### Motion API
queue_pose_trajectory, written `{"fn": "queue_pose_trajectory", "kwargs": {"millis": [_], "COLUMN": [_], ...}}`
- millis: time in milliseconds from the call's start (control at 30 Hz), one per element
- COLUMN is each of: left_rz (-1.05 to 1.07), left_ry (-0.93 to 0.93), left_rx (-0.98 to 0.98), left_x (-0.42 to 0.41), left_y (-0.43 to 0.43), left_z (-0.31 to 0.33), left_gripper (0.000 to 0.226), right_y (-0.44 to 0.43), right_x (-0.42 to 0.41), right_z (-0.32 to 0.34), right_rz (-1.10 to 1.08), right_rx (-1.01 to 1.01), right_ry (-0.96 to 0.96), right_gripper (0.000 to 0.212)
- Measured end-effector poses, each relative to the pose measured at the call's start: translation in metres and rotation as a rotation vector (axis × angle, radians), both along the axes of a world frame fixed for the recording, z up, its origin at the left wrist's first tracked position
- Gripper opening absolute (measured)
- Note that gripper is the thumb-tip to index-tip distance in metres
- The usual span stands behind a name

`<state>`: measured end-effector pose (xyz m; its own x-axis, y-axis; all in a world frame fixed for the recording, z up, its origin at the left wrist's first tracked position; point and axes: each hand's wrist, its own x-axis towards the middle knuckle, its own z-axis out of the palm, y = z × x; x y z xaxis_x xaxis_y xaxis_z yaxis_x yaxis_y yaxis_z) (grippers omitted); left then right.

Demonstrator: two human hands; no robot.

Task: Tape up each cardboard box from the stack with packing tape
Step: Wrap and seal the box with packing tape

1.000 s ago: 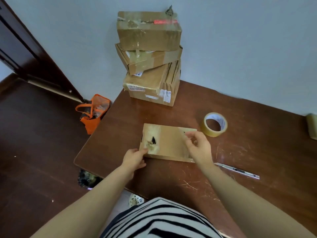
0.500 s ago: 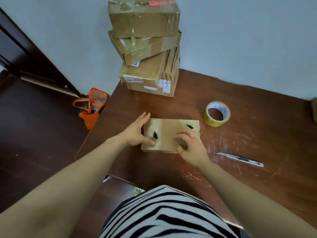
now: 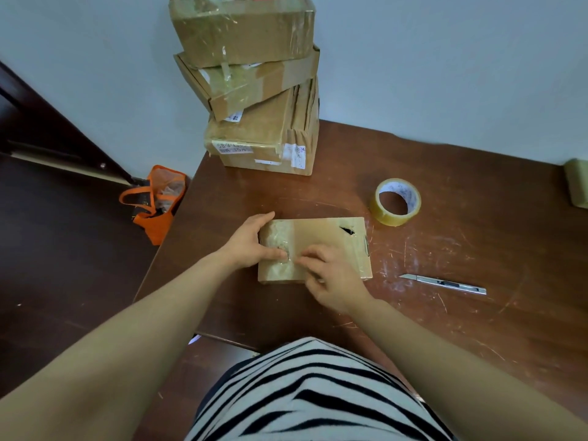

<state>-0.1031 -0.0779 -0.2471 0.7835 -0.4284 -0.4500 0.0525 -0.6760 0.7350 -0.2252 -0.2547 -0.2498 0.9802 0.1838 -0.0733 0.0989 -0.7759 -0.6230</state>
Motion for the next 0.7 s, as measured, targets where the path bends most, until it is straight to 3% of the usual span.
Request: {"fn": "queue_pose_trajectory", "kwargs": {"millis": [200, 400, 700], "left_rz": [-0.040, -0.069, 0.026], "left_ry": [-0.016, -0.043, 0.056], "left_rx": [0.045, 0.040, -0.050], "left_x": [0.004, 0.005, 0.007], "left_y": [-0.002, 0.001, 0.002], "left_z": [-0.001, -0.005, -0.007], "left_gripper": [0.093, 0.087, 0.080], "right_y": [0.013, 0.014, 0.017], "right_x": [0.002, 0.001, 0.000], "right_z": [-0.003, -0.007, -0.013], "right_rz": [0.152, 0.150, 0.124], "right_rx": [-0.129, -0.171, -0.226], "right_ry": [-0.004, -0.015, -0.061], "right_gripper": [0.050, 0.057, 0.059]}}
